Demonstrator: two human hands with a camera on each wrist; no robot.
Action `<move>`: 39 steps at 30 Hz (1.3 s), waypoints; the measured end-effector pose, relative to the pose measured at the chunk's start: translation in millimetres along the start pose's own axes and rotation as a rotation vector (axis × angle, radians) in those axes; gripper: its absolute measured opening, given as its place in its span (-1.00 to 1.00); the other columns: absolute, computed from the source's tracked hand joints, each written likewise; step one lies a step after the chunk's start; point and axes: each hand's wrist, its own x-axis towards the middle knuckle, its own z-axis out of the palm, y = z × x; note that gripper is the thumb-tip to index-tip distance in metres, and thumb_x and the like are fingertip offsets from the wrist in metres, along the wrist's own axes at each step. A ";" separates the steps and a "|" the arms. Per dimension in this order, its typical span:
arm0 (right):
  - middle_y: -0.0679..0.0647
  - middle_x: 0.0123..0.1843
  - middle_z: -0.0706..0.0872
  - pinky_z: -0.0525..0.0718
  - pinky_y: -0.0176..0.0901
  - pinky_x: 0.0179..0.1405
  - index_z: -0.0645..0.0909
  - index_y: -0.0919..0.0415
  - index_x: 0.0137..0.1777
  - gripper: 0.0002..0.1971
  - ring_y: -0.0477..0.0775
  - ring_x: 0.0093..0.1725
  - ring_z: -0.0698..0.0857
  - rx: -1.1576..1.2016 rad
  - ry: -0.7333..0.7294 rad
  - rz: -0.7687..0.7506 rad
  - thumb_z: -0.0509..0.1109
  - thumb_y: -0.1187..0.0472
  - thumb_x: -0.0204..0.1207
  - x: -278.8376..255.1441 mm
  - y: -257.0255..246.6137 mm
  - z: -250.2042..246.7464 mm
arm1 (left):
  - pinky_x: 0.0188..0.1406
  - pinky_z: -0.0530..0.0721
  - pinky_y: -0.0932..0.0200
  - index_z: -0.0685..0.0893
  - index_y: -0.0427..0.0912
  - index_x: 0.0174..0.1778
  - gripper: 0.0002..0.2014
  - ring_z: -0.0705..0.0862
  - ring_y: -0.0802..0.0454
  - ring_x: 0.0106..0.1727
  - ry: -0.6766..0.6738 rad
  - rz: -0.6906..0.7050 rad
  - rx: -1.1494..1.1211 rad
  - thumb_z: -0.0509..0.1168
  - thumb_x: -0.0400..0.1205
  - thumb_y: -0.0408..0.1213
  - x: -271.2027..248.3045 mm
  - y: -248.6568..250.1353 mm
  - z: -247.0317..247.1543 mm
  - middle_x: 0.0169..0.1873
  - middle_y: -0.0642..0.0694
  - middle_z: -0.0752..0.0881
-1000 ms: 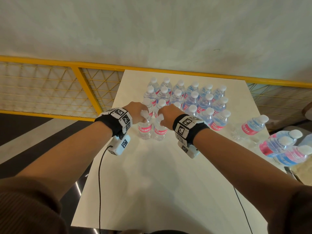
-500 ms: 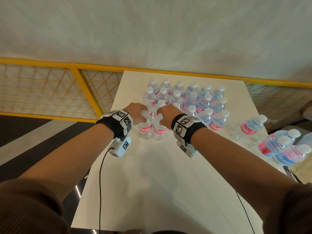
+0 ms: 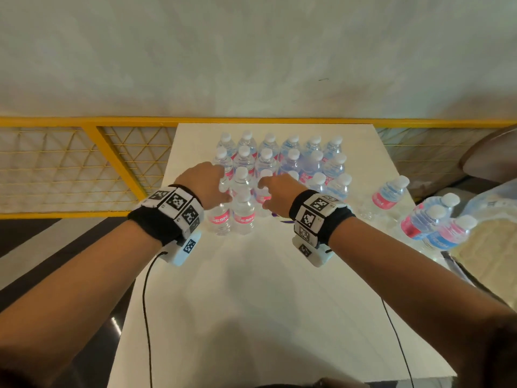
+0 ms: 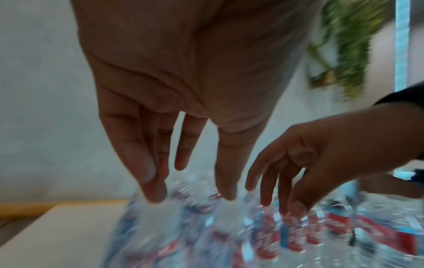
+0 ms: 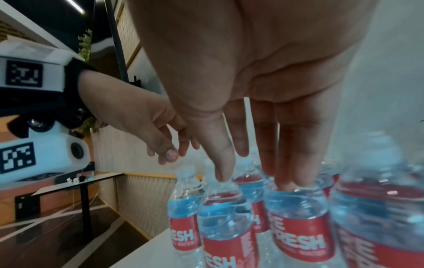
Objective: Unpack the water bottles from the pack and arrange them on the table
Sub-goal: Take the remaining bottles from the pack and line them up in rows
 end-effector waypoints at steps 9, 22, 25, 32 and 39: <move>0.09 0.29 0.63 0.55 -0.11 0.27 0.57 0.16 0.34 -0.66 0.14 0.30 0.60 -0.036 0.086 0.302 0.34 0.20 0.56 -84.5 126.5 -29.1 | 0.11 0.59 0.09 0.58 -0.05 0.29 -0.64 0.66 -0.04 0.13 -0.014 0.474 -0.100 0.32 0.59 -0.05 11.0 165.7 9.2 0.15 -0.03 0.69; 0.17 0.26 0.62 0.54 -0.08 0.10 0.58 0.21 0.22 -0.72 0.19 0.19 0.57 -0.060 0.221 0.631 0.27 0.33 0.52 -187.5 297.3 -58.3 | 0.37 0.47 -0.06 0.35 -0.12 0.52 -0.38 0.51 -0.19 0.38 -0.188 0.752 -0.126 0.33 0.52 -0.31 53.3 372.7 91.6 0.37 -0.18 0.44; 0.21 0.39 0.51 0.49 -0.06 0.31 0.45 0.21 0.43 -0.56 0.23 0.37 0.50 -0.017 0.200 0.634 0.28 0.37 0.54 -192.5 312.9 -55.2 | 0.27 0.59 -0.14 0.26 -0.06 0.60 -0.33 0.55 -0.23 0.36 -0.205 0.765 -0.087 0.29 0.57 -0.43 64.1 390.6 103.4 0.50 -0.18 0.34; 0.16 0.44 0.54 0.48 -0.01 0.39 0.38 0.11 0.51 -0.46 0.19 0.41 0.52 0.070 0.170 0.543 0.39 0.24 0.53 -178.3 325.0 -42.1 | 0.23 0.54 0.01 0.60 -0.20 0.30 -0.69 0.63 -0.22 0.22 -0.142 0.743 0.032 0.26 0.64 -0.28 68.0 396.1 90.3 0.19 -0.24 0.62; 0.18 0.30 0.55 0.48 -0.06 0.30 0.60 0.17 0.32 -0.63 0.21 0.31 0.54 -0.053 0.126 0.412 0.42 0.18 0.50 -163.7 308.2 -45.4 | -0.13 0.52 0.15 0.70 -0.28 -0.01 -0.69 0.66 -0.15 -0.05 -0.155 0.584 0.054 0.39 0.54 -0.08 65.2 332.1 70.1 -0.15 -0.19 0.70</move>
